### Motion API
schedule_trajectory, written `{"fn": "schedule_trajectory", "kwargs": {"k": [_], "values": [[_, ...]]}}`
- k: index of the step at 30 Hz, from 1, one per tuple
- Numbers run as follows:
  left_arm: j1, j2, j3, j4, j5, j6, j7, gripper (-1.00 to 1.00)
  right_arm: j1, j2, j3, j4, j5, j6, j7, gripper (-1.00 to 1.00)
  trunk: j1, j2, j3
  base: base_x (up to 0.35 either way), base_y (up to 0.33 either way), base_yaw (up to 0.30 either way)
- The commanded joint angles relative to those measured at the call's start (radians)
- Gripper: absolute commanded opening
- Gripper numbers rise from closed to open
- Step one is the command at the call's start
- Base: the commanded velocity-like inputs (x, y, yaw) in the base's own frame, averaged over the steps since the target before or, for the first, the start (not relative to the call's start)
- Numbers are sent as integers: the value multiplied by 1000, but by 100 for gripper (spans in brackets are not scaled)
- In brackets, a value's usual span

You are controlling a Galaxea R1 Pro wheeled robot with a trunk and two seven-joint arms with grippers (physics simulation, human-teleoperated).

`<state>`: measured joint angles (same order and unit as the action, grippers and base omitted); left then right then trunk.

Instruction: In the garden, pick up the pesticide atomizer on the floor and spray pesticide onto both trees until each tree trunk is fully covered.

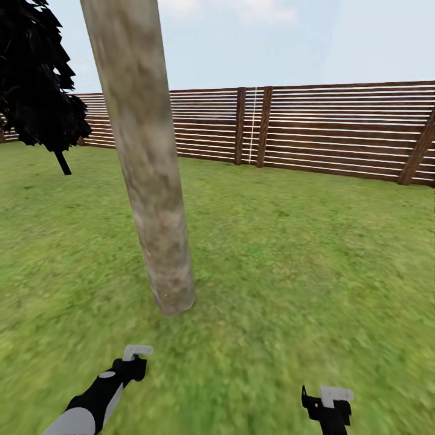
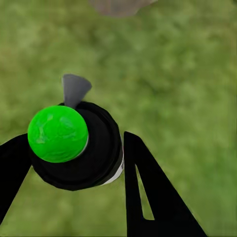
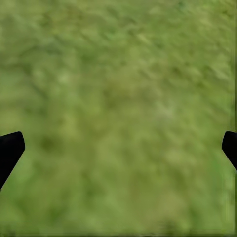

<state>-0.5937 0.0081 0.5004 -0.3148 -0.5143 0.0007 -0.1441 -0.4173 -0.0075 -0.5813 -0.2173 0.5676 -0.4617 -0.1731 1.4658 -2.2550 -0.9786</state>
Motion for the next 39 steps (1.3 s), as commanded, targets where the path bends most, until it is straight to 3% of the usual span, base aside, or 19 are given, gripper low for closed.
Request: {"fn": "schedule_trajectory", "kwargs": {"k": [1, 5, 9, 11, 13, 17, 19, 20, 24, 27, 29, 32, 34, 36, 39], "values": [[2, 4, 0, -21, 0, 2, 0, -100, 0, -1, 0, -1, 0, 0, 0, 100, 0, 0, 0, -293, 0, 0], [1, -9, -7, -38, -1, 6, 0, -100, 0, -2, -2, -2, 0, 0, 0, 100, 0, 0, 0, -91, 0, 0], [-22, -51, -9, -41, -2, 9, 0, -100, 0, -2, -3, -2, 0, 0, 0, 100, 0, 0, 0, -7, 0, -25], [-51, -50, -7, -42, 0, 17, -1, -100, 0, -2, -4, -3, 0, 0, 0, 100, 0, 0, 0, -1, 0, -218], [-72, -31, -4, -47, -1, 50, -2, -100, 0, -2, -4, -5, 0, 0, 0, 100, 0, 0, 0, 0, 0, -263], [-72, 59, -1, -92, 2, 100, -13, -100, 0, -3, -5, -5, 0, 0, 0, 100, 0, 0, 0, 0, 0, -64], [-69, 63, -10, -87, -4, 115, -14, -100, 0, -3, -5, -5, 0, 0, 0, 100, 0, 0, 0, 0, 0, -6], [-71, 56, -12, -87, -4, 137, -15, -100, 0, -3, -5, -5, 0, 0, 0, 100, 0, 0, 0, 0, 0, -2], [-80, -46, -38, -96, -6, 218, -18, -100, 0, -3, -4, -5, 1, 0, 0, 100, 0, 0, 0, 0, 0, 0], [-83, -61, -75, -102, -3, 226, -17, -100, 0, -3, -3, -4, 1, 0, 0, 100, 0, 0, 0, 0, 0, 0], [-90, -41, -79, -106, 0, 226, -17, -100, 0, -3, -3, -4, 1, 0, 0, 100, 0, 0, 0, 0, 0, 0], [-91, 48, -74, -116, 13, 226, -27, -100, 0, -3, -3, -4, 2, 0, 0, 100, 0, 0, 0, 0, 0, 0], [-87, 55, -80, -119, 16, 220, -29, -100, 0, -3, -3, -4, 2, 1, 0, 100, 0, 0, 0, -36, 0, 0], [-89, 38, -80, -119, 18, 210, -32, -100, 0, -3, -3, -3, 2, 1, 0, 100, 0, 0, 0, -249, 0, 0], [-95, -21, -82, -120, 17, 208, -32, -100, 0, -3, -3, -3, 2, 1, 0, 100, 0, 0, 0, -234, 0, 0]]}}
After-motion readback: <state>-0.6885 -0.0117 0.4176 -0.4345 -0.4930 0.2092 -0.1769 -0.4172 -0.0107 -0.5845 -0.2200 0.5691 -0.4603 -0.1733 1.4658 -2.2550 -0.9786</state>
